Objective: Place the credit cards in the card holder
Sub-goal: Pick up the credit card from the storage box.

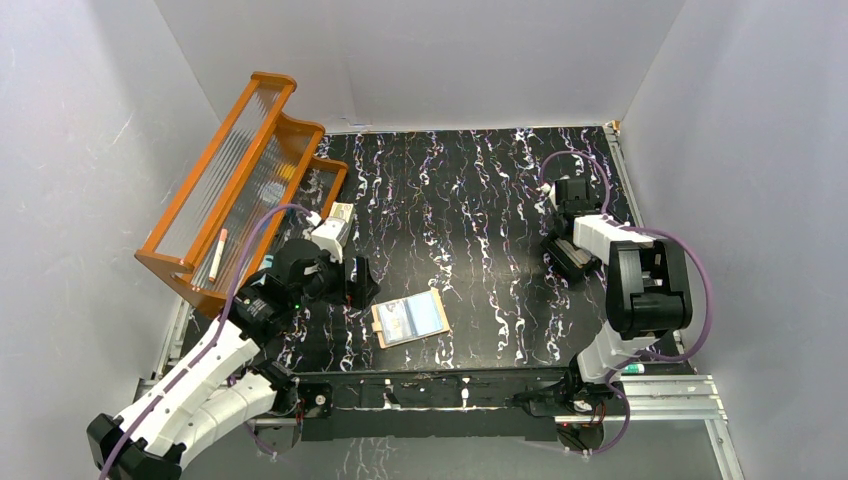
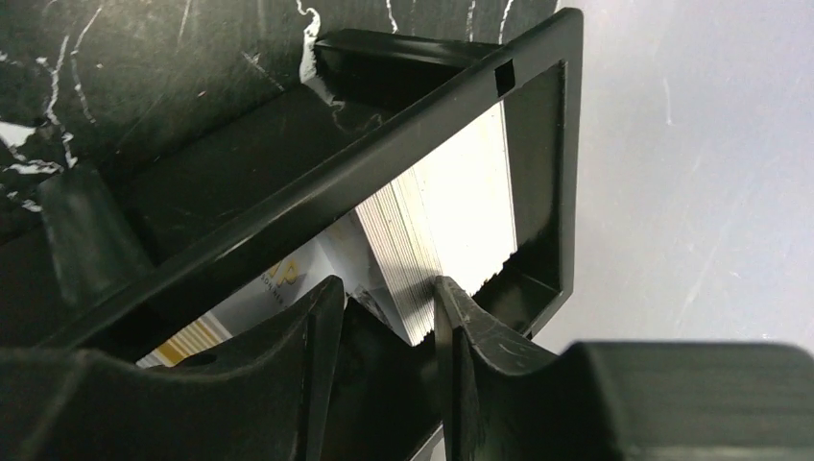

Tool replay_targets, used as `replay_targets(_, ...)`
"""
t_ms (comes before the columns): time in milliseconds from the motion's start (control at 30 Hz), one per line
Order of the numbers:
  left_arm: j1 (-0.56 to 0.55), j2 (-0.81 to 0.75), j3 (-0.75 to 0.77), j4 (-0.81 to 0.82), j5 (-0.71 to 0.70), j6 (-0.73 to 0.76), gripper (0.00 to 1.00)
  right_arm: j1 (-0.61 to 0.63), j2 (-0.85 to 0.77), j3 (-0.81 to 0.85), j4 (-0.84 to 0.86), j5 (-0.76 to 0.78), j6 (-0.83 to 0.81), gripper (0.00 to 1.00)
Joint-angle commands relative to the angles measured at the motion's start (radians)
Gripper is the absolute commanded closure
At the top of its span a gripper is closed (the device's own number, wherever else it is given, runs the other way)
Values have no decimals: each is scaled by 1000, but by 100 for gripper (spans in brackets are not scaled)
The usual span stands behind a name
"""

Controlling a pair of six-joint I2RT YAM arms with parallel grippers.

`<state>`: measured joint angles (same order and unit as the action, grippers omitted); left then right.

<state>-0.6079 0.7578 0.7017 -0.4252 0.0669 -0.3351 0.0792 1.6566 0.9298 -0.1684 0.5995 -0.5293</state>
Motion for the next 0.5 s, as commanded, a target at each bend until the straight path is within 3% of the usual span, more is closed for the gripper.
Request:
replay_targets(0, 0, -15, 7, 2, -13, 18, 1, -10, 24, -22, 169, 74, -56, 53)
replay_targets(333, 0, -20, 4, 2, -21, 13, 1, -10, -36, -5, 191, 83, -63, 68)
replay_targets(467, 0, -11, 7, 2, -16, 13, 1, -10, -55, 16, 162, 74, -48, 69)
